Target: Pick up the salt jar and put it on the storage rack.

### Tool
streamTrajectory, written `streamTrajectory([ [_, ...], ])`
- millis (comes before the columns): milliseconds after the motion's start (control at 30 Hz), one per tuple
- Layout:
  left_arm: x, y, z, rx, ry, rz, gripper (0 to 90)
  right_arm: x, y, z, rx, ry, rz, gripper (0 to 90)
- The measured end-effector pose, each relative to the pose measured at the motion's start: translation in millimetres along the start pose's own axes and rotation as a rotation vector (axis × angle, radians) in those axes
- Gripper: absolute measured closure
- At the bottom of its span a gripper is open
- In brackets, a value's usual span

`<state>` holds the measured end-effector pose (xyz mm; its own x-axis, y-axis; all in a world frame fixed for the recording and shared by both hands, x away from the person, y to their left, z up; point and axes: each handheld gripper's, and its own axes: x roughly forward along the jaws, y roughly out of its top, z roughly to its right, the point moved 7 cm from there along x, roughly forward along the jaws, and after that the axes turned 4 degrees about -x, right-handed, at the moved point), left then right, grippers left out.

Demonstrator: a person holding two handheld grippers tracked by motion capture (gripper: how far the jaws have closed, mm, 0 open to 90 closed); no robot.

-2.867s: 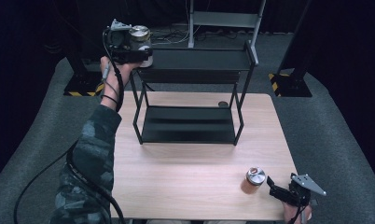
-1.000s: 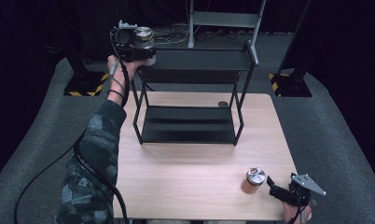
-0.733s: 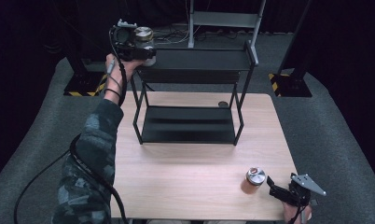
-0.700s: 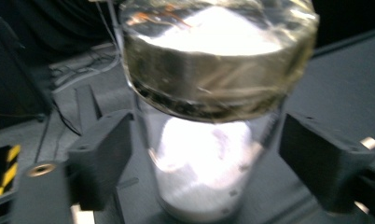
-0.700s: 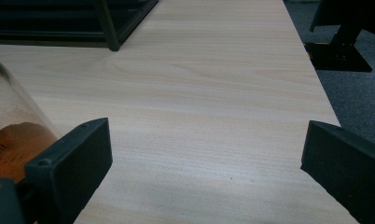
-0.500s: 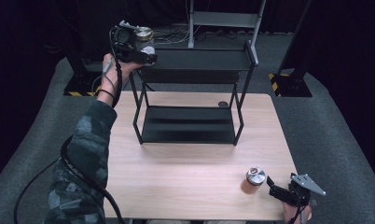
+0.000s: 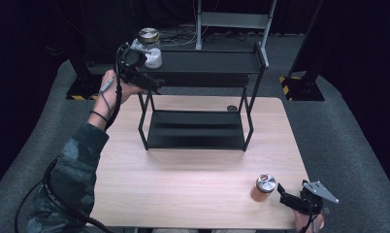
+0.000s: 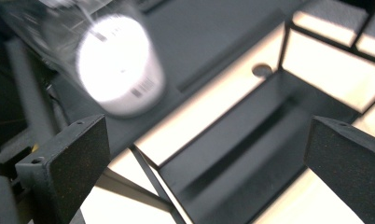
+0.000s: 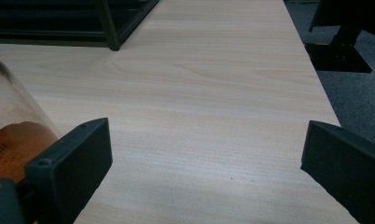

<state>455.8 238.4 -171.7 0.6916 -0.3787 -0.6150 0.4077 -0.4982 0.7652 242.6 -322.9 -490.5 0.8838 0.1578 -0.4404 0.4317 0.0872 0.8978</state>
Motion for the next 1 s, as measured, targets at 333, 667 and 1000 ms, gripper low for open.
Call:
streamTrajectory([
  [333, 5.7, -63.9, 35.8, 0.114, -0.033, -0.044, 0.0, 0.2, 0.2, -0.2, -0.001, -0.001, -0.002, 0.4],
  [667, 38.4, -150.0, 50.2, 0.034, -0.092, -0.075, 0.1, 0.5, 0.5, -0.5, -0.002, -0.002, -0.004, 0.4],
  [1000, 83.8, -229.3, 80.2, -0.079, -0.103, -0.16, 0.1, 0.8, 1.0, -1.2, -0.009, -0.003, -0.008, 0.4],
])
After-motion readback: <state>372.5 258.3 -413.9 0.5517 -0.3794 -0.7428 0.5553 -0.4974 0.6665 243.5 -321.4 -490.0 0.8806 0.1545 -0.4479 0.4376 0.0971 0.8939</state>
